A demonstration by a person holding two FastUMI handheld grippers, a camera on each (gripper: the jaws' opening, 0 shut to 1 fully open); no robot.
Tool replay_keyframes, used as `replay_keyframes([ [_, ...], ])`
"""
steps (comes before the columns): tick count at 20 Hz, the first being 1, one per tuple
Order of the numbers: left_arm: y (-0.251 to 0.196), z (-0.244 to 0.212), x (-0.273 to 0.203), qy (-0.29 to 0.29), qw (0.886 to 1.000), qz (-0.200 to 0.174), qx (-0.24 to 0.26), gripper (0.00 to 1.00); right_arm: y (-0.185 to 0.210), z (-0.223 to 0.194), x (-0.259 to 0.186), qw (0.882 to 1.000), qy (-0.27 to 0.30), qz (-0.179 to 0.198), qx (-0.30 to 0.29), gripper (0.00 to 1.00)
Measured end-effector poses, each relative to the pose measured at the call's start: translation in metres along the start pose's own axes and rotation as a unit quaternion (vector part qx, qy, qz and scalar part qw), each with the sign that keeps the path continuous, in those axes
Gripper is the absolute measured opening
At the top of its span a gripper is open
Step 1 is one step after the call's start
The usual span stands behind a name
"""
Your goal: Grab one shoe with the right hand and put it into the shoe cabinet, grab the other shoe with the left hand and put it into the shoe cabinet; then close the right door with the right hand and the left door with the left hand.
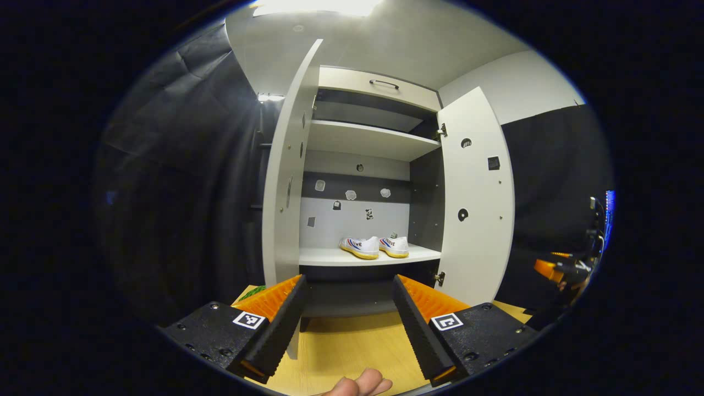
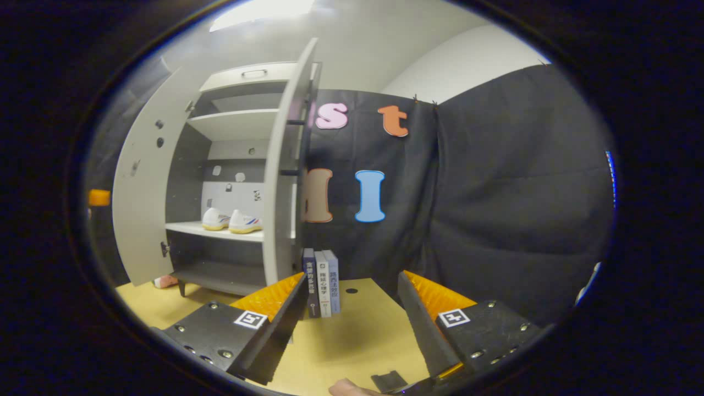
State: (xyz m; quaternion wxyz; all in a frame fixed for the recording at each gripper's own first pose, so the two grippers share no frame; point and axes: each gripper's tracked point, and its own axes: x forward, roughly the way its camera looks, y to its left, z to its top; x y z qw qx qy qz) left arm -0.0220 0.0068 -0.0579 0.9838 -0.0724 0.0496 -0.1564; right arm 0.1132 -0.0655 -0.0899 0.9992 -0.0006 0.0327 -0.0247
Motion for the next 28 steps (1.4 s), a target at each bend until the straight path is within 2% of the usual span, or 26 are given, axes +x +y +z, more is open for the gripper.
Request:
replay_keyframes([
  [3, 0.011, -0.019, -0.027, 0.000, 1.000, -0.010, -0.024, 0.95, -0.016, 0.050, 0.047, 0.999, -0.011, 0.026, 0.036, 0.98],
  [4, 0.015, -0.028, -0.033, 0.010, 0.999, -0.015, -0.027, 0.92, -0.018, 0.065, 0.060, 0.998, -0.010, 0.037, 0.045, 0.97],
  [8, 0.041, -0.045, -0.045, 0.029, 1.000, -0.006, 0.001, 0.96, -0.010, 0.105, 0.103, 0.996, 0.003, 0.065, 0.060, 0.99],
  [9, 0.043, -0.041, -0.043, 0.020, 1.000, -0.008, 0.007, 1.00, -0.010, 0.110, 0.114, 0.997, 0.006, 0.054, 0.057, 0.99],
  [10, 0.043, -0.038, -0.041, 0.016, 1.000, -0.009, 0.007, 0.96, -0.013, 0.116, 0.124, 0.998, 0.002, 0.043, 0.055, 0.99],
  [11, 0.044, -0.039, -0.042, 0.014, 1.000, -0.011, 0.007, 0.96, -0.008, 0.122, 0.131, 0.998, 0.004, 0.036, 0.051, 0.99],
  [13, 0.043, -0.042, -0.041, 0.016, 1.000, -0.015, 0.015, 0.96, -0.001, 0.121, 0.143, 0.999, 0.012, 0.029, 0.031, 1.00],
  [17, 0.050, -0.050, -0.040, 0.016, 1.000, -0.013, 0.013, 0.96, 0.038, 0.124, 0.159, 0.997, 0.016, 0.073, 0.004, 0.99],
  [18, 0.055, -0.053, -0.039, 0.018, 1.000, -0.010, 0.008, 0.96, 0.048, 0.119, 0.159, 0.996, 0.023, 0.084, 0.007, 0.94],
  [19, 0.061, -0.058, -0.040, 0.021, 1.000, -0.005, 0.008, 0.96, 0.055, 0.119, 0.162, 0.996, 0.024, 0.088, -0.003, 0.95],
  [20, 0.068, -0.061, -0.040, 0.025, 1.000, 0.003, 0.009, 0.96, 0.055, 0.123, 0.159, 0.996, 0.022, 0.090, -0.011, 1.00],
  [21, 0.076, -0.064, -0.043, 0.027, 0.999, 0.013, 0.011, 0.96, 0.057, 0.122, 0.160, 0.996, 0.022, 0.090, -0.011, 0.94],
  [25, 0.095, -0.061, -0.044, 0.023, 0.999, 0.040, 0.013, 0.96, 0.063, 0.124, 0.157, 0.996, 0.023, 0.082, -0.014, 0.94],
  [28, 0.097, -0.059, -0.049, 0.017, 0.999, 0.046, 0.012, 0.96, 0.077, 0.122, 0.151, 0.996, 0.026, 0.085, -0.015, 0.91],
])
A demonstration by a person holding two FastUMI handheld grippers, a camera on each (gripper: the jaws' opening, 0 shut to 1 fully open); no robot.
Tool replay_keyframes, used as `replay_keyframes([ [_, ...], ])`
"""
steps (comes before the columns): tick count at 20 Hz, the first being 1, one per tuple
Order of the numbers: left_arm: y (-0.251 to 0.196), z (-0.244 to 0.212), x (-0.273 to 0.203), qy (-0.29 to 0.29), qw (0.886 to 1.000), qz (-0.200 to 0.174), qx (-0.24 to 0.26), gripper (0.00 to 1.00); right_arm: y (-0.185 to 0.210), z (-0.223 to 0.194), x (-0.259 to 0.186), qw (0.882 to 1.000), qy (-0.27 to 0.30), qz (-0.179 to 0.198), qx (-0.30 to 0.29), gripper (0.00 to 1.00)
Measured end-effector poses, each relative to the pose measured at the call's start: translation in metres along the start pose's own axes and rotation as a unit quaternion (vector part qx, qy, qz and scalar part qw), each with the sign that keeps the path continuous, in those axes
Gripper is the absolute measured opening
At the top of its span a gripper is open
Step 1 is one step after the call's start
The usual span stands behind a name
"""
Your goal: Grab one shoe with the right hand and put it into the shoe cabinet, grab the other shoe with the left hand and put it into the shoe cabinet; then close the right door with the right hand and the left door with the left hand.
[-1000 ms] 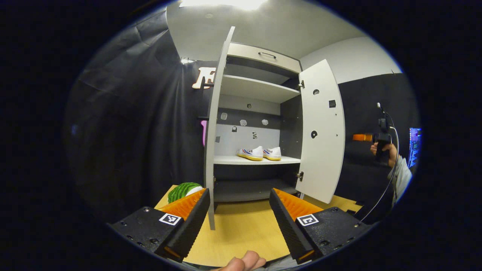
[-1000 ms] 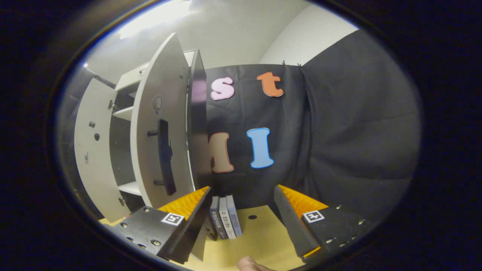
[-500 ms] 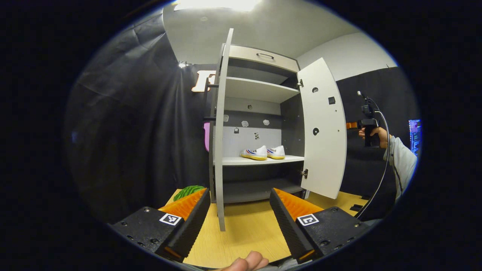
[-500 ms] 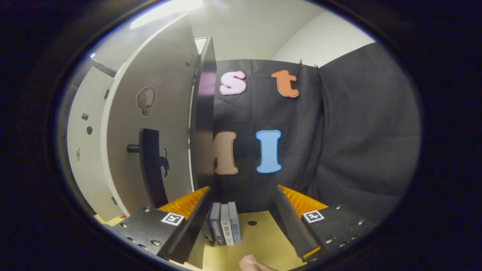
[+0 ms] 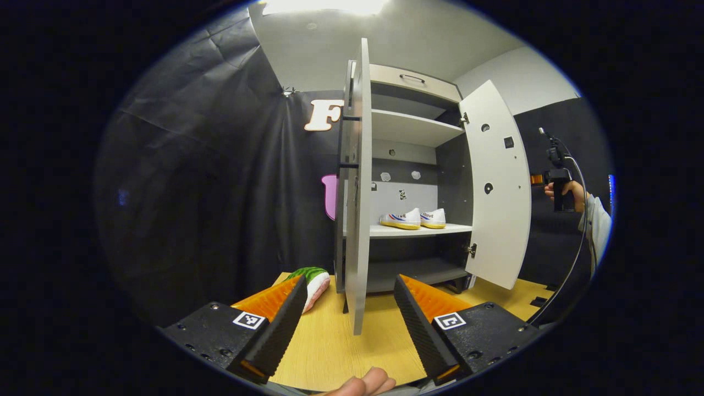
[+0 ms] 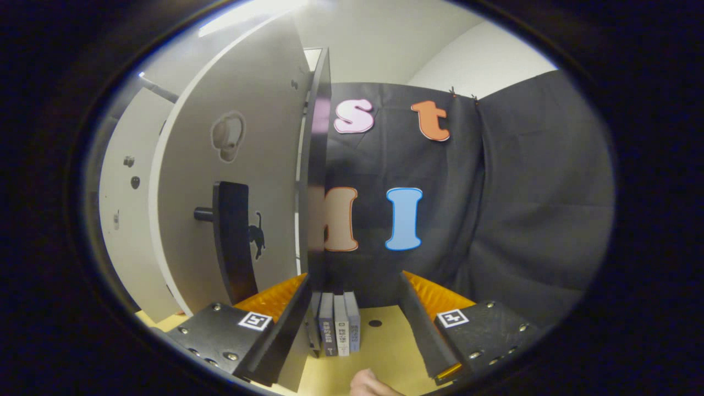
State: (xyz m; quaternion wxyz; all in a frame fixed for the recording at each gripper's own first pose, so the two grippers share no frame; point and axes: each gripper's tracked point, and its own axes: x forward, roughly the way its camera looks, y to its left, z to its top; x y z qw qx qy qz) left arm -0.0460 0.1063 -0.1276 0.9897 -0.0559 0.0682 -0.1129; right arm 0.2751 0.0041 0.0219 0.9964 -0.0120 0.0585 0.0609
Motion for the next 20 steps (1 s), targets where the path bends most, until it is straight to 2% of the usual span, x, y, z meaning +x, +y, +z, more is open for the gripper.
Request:
replay_keyframes([
  [4, -0.009, 0.002, -0.006, -0.003, 1.000, -0.014, -0.010, 0.96, 0.027, 0.003, -0.001, 1.000, 0.004, 0.009, -0.009, 0.93],
  [5, -0.009, 0.003, -0.004, -0.003, 1.000, -0.015, -0.009, 0.96, 0.034, 0.004, -0.002, 1.000, 0.002, 0.005, -0.013, 0.91],
  [9, -0.009, 0.002, -0.001, 0.002, 1.000, -0.012, -0.006, 0.96, 0.061, 0.003, 0.000, 1.000, 0.004, 0.002, -0.007, 0.94],
  [11, -0.008, 0.003, 0.000, 0.001, 1.000, -0.010, -0.010, 0.96, 0.074, 0.004, -0.001, 1.000, 0.001, 0.000, -0.015, 0.92],
  [12, -0.009, 0.004, 0.001, 0.000, 1.000, -0.008, -0.014, 0.96, 0.080, 0.006, -0.002, 1.000, -0.003, -0.003, -0.021, 0.94],
  [14, -0.008, 0.002, 0.002, 0.003, 1.000, -0.006, -0.018, 0.96, 0.099, 0.005, 0.000, 1.000, -0.008, -0.005, -0.025, 0.92],
  [15, -0.006, 0.000, 0.002, 0.004, 1.000, -0.003, -0.016, 0.99, 0.109, 0.004, 0.003, 1.000, -0.009, -0.003, -0.022, 0.94],
  [16, -0.005, 0.000, 0.001, 0.006, 1.000, 0.000, -0.013, 0.96, 0.120, 0.002, 0.005, 1.000, -0.006, 0.004, -0.016, 0.94],
  [20, -0.002, 0.000, 0.002, -0.001, 1.000, 0.009, -0.012, 0.99, 0.183, -0.006, 0.016, 0.999, -0.004, 0.034, -0.011, 0.96],
])
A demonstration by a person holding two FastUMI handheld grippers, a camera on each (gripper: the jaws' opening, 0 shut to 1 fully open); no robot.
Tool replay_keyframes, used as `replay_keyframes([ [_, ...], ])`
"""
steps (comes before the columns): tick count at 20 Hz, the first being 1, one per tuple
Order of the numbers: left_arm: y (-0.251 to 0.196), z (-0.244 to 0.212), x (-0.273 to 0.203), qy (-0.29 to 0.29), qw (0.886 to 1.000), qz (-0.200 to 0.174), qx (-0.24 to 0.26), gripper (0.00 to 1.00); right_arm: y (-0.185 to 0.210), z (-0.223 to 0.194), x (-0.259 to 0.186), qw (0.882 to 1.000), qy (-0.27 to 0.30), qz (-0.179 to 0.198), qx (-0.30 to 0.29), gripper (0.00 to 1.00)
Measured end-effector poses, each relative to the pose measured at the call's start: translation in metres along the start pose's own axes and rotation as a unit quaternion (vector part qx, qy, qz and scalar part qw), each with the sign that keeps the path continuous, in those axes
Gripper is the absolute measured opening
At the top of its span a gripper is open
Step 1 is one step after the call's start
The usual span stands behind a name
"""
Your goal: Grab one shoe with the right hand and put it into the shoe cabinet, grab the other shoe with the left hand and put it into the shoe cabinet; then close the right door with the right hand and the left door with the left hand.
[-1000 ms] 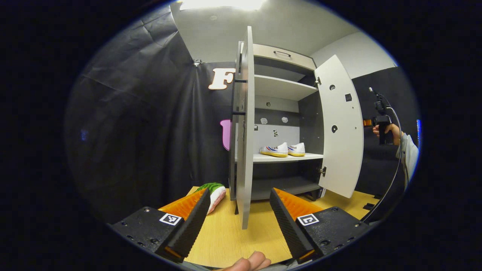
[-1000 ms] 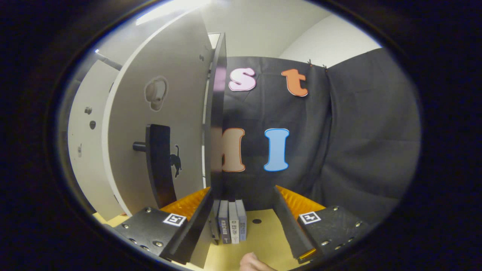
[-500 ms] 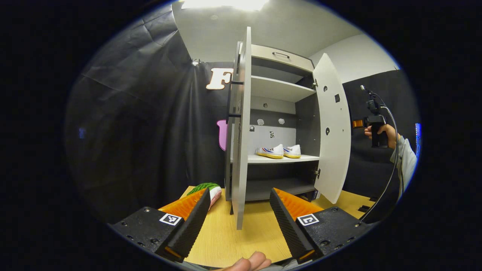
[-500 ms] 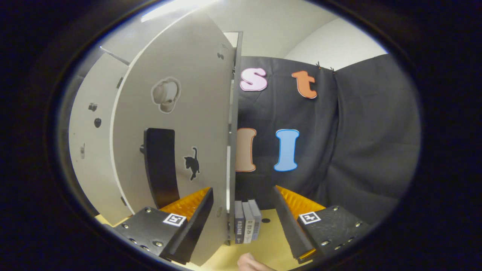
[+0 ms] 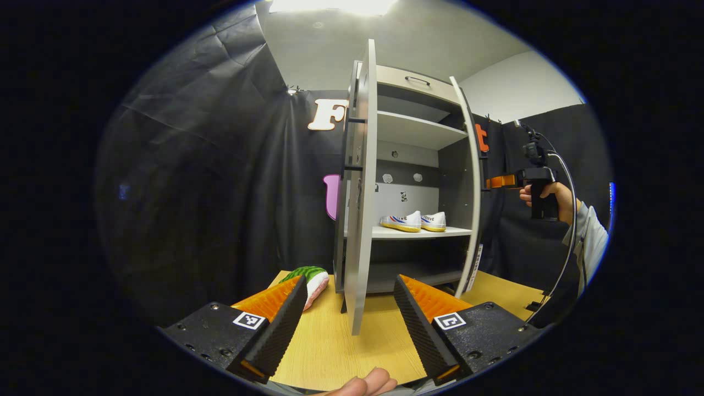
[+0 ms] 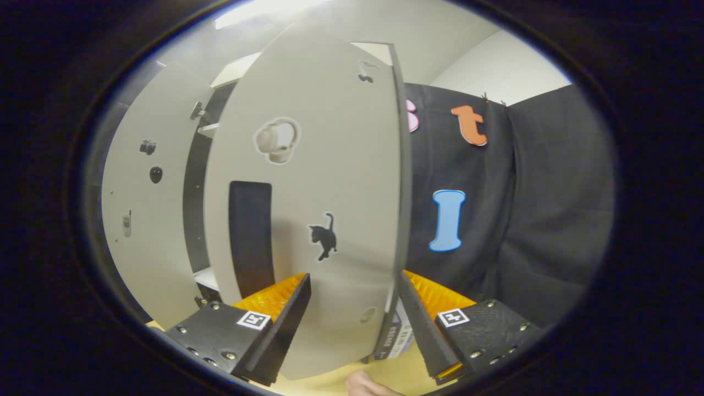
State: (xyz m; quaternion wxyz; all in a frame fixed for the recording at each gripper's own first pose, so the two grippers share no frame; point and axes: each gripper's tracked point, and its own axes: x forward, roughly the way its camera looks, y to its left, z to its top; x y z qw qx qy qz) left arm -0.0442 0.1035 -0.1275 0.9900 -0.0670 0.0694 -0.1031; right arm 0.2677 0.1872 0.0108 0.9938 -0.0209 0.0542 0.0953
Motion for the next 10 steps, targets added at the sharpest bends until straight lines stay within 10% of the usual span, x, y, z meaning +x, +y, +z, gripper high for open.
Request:
replay_keyframes([
  [10, 0.039, 0.004, 0.008, 0.001, 1.000, 0.028, -0.005, 0.96, 0.001, -0.028, -0.049, 0.998, -0.028, -0.030, 0.041, 0.96],
])
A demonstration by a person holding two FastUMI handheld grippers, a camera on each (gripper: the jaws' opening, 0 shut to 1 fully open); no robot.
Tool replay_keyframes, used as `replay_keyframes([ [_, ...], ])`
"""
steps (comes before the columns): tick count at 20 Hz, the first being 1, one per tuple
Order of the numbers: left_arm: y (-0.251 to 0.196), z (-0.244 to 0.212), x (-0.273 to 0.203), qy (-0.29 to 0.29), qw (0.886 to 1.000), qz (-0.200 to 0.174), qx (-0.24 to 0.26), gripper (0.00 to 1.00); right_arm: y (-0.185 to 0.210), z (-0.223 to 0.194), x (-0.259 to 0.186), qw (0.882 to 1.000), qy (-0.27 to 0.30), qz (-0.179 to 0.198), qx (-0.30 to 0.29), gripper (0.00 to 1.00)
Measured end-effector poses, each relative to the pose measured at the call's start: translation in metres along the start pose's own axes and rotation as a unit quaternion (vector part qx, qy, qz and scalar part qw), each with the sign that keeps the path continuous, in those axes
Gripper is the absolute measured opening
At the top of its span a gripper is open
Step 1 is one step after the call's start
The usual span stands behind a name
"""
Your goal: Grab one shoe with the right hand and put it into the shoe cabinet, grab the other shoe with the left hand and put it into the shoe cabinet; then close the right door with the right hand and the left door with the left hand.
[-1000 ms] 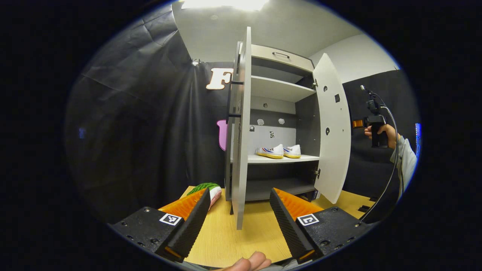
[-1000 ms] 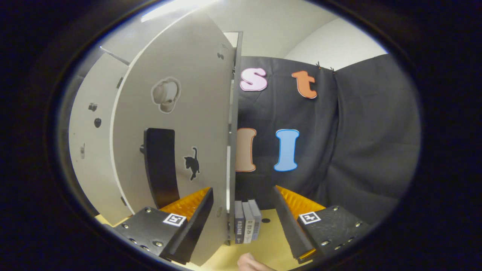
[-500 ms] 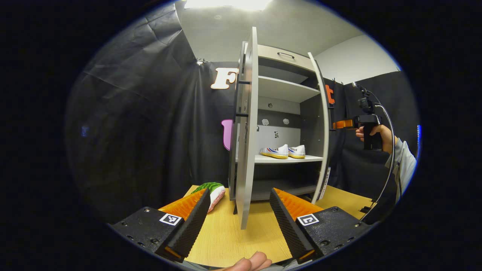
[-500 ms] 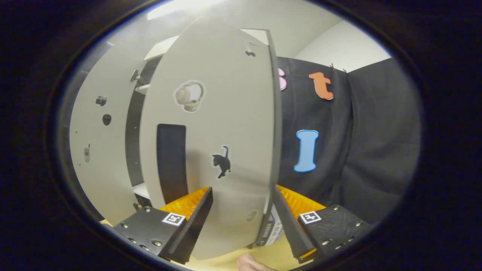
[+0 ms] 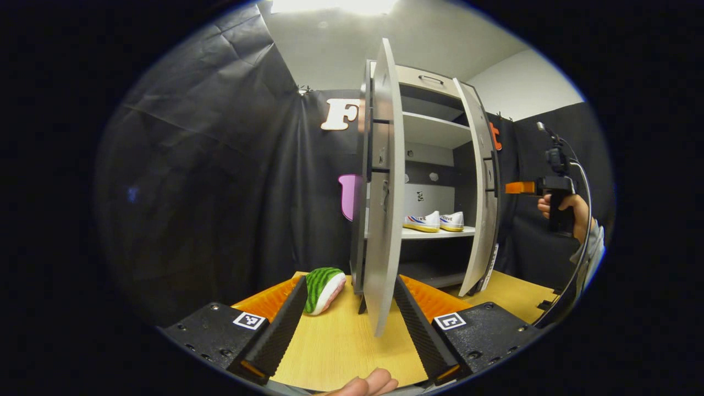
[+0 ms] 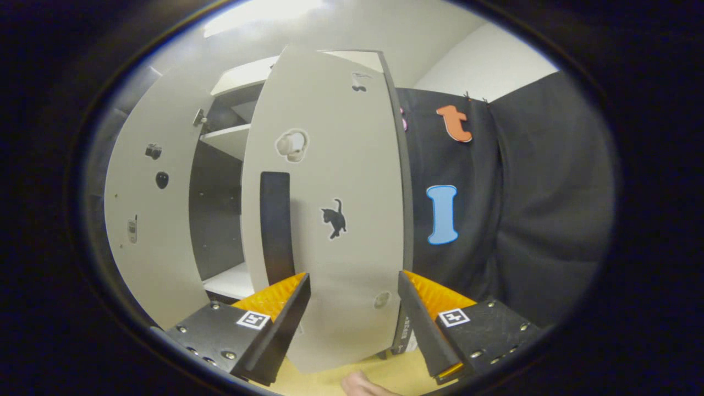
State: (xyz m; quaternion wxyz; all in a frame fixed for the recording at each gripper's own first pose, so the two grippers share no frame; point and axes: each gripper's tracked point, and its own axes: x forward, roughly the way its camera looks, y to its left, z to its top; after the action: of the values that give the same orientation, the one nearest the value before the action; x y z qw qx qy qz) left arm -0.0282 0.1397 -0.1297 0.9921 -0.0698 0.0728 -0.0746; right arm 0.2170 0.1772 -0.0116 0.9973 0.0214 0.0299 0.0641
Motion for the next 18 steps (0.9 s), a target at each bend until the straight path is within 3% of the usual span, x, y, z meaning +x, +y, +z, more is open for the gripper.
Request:
replay_keyframes([
  [3, 0.007, 0.009, 0.012, 0.001, 1.000, -0.010, -0.030, 0.92, 0.002, -0.017, -0.025, 1.000, 0.000, 0.017, -0.020, 0.94],
  [7, 0.034, 0.042, 0.032, -0.027, 0.999, 0.013, -0.015, 0.95, 0.009, -0.041, -0.079, 0.999, -0.007, 0.035, -0.037, 0.96],
  [8, 0.035, 0.051, 0.037, -0.029, 0.999, 0.012, -0.017, 0.92, 0.013, -0.046, -0.095, 0.998, -0.016, 0.042, -0.032, 0.96],
  [10, 0.036, 0.071, 0.047, -0.037, 0.999, 0.002, -0.011, 0.95, 0.021, -0.064, -0.126, 0.998, -0.018, 0.057, -0.014, 0.97],
  [11, 0.041, 0.079, 0.052, -0.035, 0.999, 0.006, -0.009, 0.92, 0.021, -0.077, -0.140, 0.998, -0.012, 0.058, -0.007, 0.94],
  [13, 0.054, 0.091, 0.063, -0.023, 0.999, 0.022, -0.014, 0.95, 0.023, -0.094, -0.165, 0.998, -0.011, 0.067, -0.003, 0.94],
  [14, 0.059, 0.096, 0.070, -0.013, 0.999, 0.030, -0.020, 0.92, 0.026, -0.099, -0.177, 0.997, -0.015, 0.077, 0.001, 0.96],
  [18, 0.056, 0.113, 0.100, -0.009, 0.999, 0.016, -0.034, 0.93, 0.021, -0.133, -0.206, 0.995, -0.007, 0.099, 0.016, 0.96],
])
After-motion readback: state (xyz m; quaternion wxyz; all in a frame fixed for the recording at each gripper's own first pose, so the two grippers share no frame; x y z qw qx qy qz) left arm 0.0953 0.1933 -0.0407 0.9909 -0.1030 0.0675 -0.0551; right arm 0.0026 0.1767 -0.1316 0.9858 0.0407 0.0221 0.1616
